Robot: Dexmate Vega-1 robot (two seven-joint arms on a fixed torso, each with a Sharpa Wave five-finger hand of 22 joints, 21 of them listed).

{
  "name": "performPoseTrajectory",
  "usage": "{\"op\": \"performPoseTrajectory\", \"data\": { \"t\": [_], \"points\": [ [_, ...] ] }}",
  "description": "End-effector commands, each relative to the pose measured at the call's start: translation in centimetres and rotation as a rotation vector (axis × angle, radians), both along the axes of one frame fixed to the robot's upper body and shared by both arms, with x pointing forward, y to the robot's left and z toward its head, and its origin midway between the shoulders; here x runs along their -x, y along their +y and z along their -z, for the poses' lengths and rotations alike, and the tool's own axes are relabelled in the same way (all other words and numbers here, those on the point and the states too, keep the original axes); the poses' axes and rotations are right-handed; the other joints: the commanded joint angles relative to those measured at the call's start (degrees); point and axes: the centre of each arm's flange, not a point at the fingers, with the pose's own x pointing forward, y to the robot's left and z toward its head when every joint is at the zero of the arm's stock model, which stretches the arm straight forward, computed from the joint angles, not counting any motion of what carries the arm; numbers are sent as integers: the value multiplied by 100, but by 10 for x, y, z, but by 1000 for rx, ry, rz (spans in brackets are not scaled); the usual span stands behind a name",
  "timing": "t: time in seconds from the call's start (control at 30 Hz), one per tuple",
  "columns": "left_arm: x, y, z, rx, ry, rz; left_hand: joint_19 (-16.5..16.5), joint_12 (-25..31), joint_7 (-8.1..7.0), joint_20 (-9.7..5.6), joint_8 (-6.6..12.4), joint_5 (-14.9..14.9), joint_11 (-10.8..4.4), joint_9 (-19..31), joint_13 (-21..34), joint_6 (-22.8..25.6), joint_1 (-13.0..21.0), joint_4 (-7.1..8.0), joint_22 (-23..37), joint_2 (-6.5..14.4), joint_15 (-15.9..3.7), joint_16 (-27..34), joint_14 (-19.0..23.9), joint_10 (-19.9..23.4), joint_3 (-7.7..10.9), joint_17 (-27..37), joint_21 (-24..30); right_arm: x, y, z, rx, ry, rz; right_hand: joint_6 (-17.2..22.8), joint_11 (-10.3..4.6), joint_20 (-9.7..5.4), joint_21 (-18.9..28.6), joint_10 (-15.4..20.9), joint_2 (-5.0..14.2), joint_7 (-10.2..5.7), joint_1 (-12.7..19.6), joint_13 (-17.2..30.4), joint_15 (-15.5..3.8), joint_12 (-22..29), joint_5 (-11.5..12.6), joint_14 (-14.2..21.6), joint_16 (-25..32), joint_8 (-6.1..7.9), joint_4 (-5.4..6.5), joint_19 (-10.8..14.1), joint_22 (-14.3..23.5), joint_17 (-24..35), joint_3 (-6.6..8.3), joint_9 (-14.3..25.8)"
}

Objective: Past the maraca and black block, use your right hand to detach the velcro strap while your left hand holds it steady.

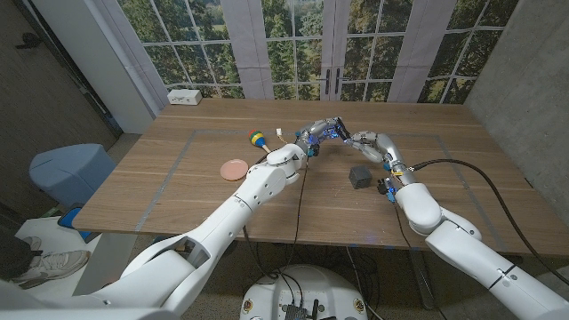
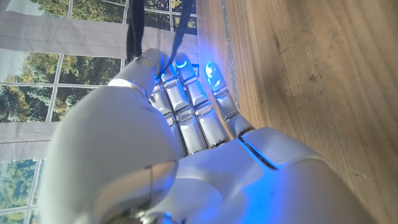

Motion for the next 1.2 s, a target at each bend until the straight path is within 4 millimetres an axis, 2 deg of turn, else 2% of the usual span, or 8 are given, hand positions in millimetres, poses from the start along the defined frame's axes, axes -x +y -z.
{"op": "performPoseTrajectory", "data": {
  "t": [0.03, 0.6, 1.2],
  "points": [
    [-7, 10, -8, 49, 44, -3, 42, 1025, 251, -77, 48, 44, -14, 173, 1106, 298, -24, -2, 25, -48, -536, -28, 68, 706, 55, -7, 37, -4, -4, 0, 36, 77, -28, 53, 14, 11, -9, -96, 1, -78, -10, -22, -821, -49, 32, -80, -69, -25, 0, -67, -6, 21, -49, -14],
    [-12, 18, -10, 102, 64, -12, 85, 1130, 342, -144, 76, 187, 92, 433, 1102, 385, 118, -36, 25, -174, -563, -125, 163, 808, 174, -22, 124, -14, -20, 3, -48, 123, -166, 99, -4, -7, -4, -131, 10, -92, -7, -24, -801, -77, 89, -98, -96, -60, -5, -132, -11, 74, -115, -93],
    [-17, 22, -12, 162, 88, -24, 69, 1193, 308, -147, 51, 286, 13, 696, 1119, 382, 1, 30, 46, -189, -534, -241, 156, 780, 222, -8, 251, -19, -36, 5, -112, 140, -211, 167, 0, -3, 26, -159, -3, -188, 16, 3, -821, -89, 138, -87, -146, -102, -17, -163, -11, 110, -203, -190]
  ]
}}
